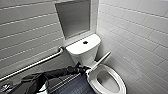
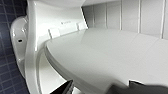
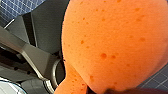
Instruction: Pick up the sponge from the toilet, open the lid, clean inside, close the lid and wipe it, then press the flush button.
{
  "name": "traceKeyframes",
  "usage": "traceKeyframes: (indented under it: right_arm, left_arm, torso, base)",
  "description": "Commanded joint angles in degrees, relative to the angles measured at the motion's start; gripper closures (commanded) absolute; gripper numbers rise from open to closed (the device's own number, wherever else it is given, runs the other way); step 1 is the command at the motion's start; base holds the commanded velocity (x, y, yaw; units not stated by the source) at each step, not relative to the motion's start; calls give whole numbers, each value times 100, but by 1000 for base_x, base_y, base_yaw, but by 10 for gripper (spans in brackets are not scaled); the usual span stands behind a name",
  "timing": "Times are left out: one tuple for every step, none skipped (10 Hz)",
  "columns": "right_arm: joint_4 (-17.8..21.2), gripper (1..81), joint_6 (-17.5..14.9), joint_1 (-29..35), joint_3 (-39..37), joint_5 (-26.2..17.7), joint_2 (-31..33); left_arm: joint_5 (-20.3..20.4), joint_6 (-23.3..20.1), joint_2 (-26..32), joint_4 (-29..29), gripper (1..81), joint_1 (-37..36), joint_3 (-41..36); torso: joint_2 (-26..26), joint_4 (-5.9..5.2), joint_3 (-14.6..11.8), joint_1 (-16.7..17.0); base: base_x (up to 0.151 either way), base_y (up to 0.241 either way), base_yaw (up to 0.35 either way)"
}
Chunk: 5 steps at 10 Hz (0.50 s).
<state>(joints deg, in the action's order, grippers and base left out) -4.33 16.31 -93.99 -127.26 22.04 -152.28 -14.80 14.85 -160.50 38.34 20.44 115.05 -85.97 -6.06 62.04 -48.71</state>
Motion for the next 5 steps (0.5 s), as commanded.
traceKeyframes:
  right_arm:
    - [-104,811,21,-125,-69,-411,-75]
    - [-95,811,30,-107,-263,-534,-217]
    - [-77,811,48,-107,-518,-578,-358]
    - [-77,811,48,-107,-641,-578,-445]
    - [-139,811,30,-108,-633,-578,-490]
  left_arm:
    - [-671,-52,832,-721,10,-116,-1431]
    - [-919,-61,1125,-951,10,251,-1670]
    - [-946,-96,1494,-1285,10,762,-2030]
    - [-911,-96,1835,-1704,10,1289,-2362]
    - [-867,-96,2170,-2284,10,2009,-2637]
  torso:
    - [0,0,0,0]
    - [0,0,0,0]
    - [0,0,0,0]
    - [0,0,0,0]
    - [0,0,0,0]
  base:
    - [0,0,0]
    - [0,0,0]
    - [0,0,0]
    - [0,0,0]
    - [0,0,0]
